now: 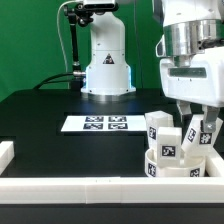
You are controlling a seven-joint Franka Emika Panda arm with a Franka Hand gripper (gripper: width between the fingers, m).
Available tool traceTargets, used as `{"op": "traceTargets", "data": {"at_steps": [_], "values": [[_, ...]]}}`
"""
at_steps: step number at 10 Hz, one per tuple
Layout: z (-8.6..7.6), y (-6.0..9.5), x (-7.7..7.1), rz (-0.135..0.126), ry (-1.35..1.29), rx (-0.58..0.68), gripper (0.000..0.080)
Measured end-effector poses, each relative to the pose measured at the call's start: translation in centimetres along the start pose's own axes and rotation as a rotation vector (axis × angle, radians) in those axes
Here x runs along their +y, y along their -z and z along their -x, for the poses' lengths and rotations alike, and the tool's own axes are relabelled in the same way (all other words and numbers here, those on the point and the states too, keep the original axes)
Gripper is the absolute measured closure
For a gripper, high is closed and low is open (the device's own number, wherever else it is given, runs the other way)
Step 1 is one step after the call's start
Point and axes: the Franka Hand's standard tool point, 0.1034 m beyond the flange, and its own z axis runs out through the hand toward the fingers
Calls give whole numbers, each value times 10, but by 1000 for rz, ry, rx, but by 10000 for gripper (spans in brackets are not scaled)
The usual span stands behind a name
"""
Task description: Assemble stool
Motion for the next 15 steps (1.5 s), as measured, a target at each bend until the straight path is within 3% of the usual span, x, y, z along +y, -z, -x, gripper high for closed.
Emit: {"op": "traceTargets", "data": {"at_steps": [3, 5, 8, 10, 15], "values": [[6, 15, -8, -10, 38, -17, 155], [6, 15, -8, -10, 55, -17, 151], [9, 11, -6, -4, 281, -9, 151], [12, 13, -9, 2, 572, 20, 151], [16, 15, -15, -29, 1028, 49, 151]]}}
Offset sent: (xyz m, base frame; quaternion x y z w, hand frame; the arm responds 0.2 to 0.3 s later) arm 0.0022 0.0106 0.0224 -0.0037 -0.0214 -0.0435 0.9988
